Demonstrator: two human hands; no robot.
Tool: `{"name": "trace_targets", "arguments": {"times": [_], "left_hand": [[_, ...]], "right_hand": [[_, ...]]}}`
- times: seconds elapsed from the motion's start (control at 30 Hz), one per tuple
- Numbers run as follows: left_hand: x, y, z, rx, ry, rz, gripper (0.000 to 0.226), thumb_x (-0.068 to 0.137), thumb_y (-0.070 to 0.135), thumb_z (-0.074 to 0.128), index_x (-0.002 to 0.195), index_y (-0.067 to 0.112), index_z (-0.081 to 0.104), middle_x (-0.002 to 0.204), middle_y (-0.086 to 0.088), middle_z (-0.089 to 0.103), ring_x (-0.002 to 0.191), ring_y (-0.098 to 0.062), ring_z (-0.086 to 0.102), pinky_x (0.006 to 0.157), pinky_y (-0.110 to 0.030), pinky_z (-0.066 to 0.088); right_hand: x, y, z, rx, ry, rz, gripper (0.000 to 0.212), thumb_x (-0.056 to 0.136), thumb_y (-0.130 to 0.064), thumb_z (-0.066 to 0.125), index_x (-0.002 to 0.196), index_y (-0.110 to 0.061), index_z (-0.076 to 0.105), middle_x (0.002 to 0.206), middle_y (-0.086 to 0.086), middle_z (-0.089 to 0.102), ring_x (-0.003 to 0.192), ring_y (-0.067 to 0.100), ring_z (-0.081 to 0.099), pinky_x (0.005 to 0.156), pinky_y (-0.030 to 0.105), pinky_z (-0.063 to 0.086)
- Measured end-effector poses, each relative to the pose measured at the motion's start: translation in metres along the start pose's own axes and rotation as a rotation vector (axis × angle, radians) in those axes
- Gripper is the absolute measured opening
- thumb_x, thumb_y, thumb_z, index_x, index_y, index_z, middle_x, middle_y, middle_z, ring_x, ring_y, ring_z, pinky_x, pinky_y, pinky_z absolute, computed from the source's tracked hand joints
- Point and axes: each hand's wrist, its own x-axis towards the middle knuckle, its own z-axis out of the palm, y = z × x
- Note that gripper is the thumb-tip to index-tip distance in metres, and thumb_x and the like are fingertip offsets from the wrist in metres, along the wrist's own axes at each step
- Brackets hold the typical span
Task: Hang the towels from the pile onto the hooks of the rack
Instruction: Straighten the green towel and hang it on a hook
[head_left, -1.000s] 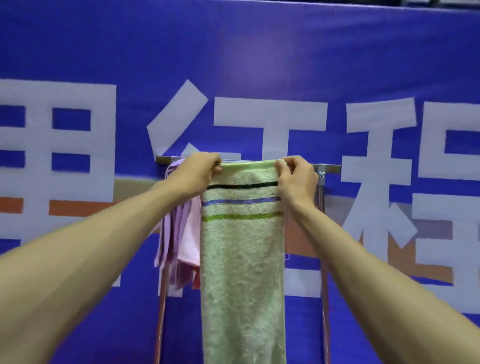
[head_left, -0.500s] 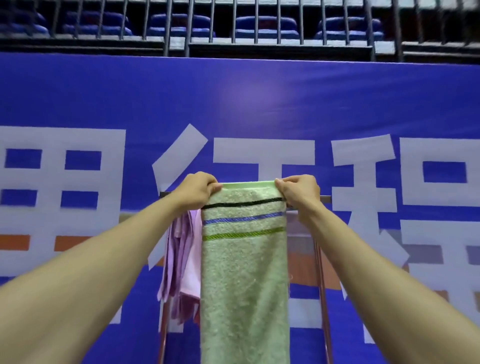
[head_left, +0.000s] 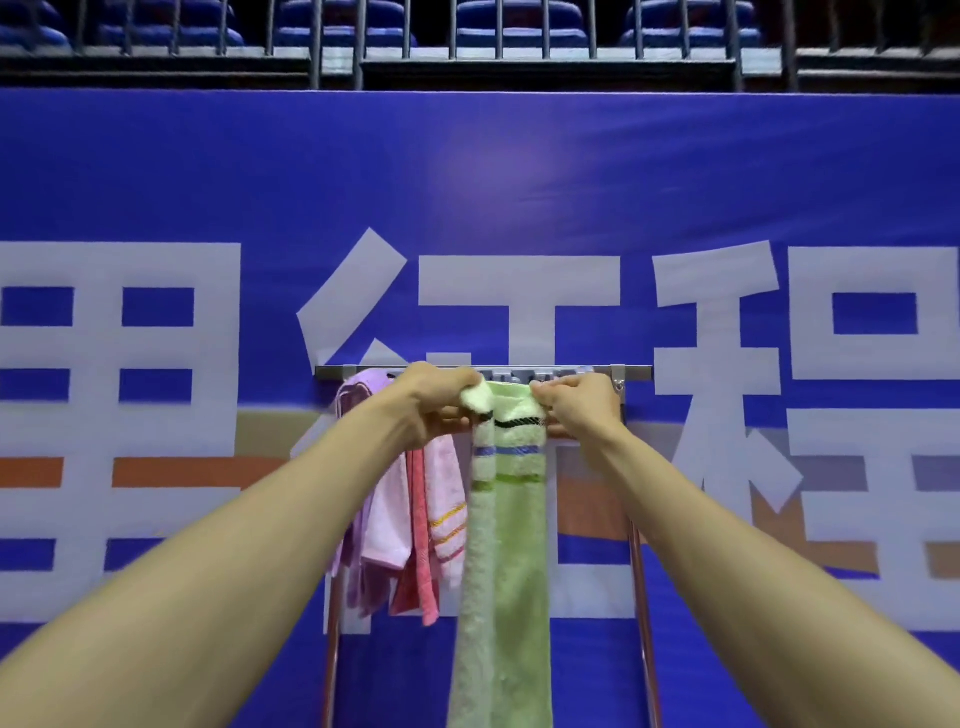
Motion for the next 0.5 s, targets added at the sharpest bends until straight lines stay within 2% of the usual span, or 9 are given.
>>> {"name": "trace_targets", "arguments": {"times": [0.07, 0.13, 0.27, 0.37, 0.5], "left_hand": [[0.003, -0.002, 0.008, -0.016, 0.033, 0.003, 0.006, 0.089, 0.005, 0.056, 0.087, 0.000, 0.059, 0.074, -0.016, 0.061, 0.040, -0.016, 0.059, 0.036, -0.019, 0.046], [0.006, -0.004, 0.013, -0.037, 0.055, 0.003, 0.005, 0.088, 0.001, 0.054, 0.088, -0.003, 0.057, 0.073, -0.020, 0.061, 0.038, -0.019, 0.060, 0.038, -0.026, 0.053], [0.007, -0.006, 0.019, 0.064, 0.098, 0.048, 0.011, 0.081, 0.000, 0.052, 0.087, -0.005, 0.059, 0.075, -0.018, 0.062, 0.053, -0.028, 0.063, 0.063, -0.047, 0.060], [0.006, -0.008, 0.016, 0.102, 0.072, 0.034, 0.009, 0.082, 0.001, 0.052, 0.087, -0.001, 0.059, 0.074, -0.018, 0.061, 0.054, -0.026, 0.062, 0.061, -0.037, 0.058], [0.005, -0.011, 0.009, 0.054, 0.045, -0.003, 0.019, 0.081, -0.004, 0.062, 0.099, -0.010, 0.061, 0.095, -0.028, 0.069, 0.079, -0.037, 0.072, 0.071, -0.048, 0.060]], "right_hand": [[-0.003, -0.003, 0.001, 0.062, -0.037, -0.031, 0.010, 0.084, -0.014, 0.071, 0.075, -0.011, 0.069, 0.086, 0.010, 0.072, 0.074, 0.020, 0.069, 0.057, 0.026, 0.057], [-0.006, -0.006, 0.004, 0.006, -0.090, -0.097, 0.008, 0.085, -0.016, 0.072, 0.078, -0.011, 0.070, 0.084, 0.010, 0.072, 0.072, 0.020, 0.069, 0.060, 0.030, 0.059], [-0.015, -0.009, 0.007, -0.107, -0.231, -0.200, 0.008, 0.083, -0.014, 0.073, 0.075, -0.016, 0.072, 0.077, 0.010, 0.071, 0.066, 0.017, 0.067, 0.063, 0.033, 0.061], [-0.017, -0.008, 0.009, -0.168, -0.216, -0.261, 0.003, 0.080, -0.016, 0.074, 0.080, -0.013, 0.076, 0.078, 0.010, 0.074, 0.071, 0.020, 0.071, 0.066, 0.037, 0.062], [-0.016, -0.007, 0.014, -0.268, -0.206, -0.349, 0.013, 0.080, -0.021, 0.076, 0.086, -0.011, 0.078, 0.078, 0.007, 0.075, 0.075, 0.018, 0.072, 0.071, 0.040, 0.061]]}}
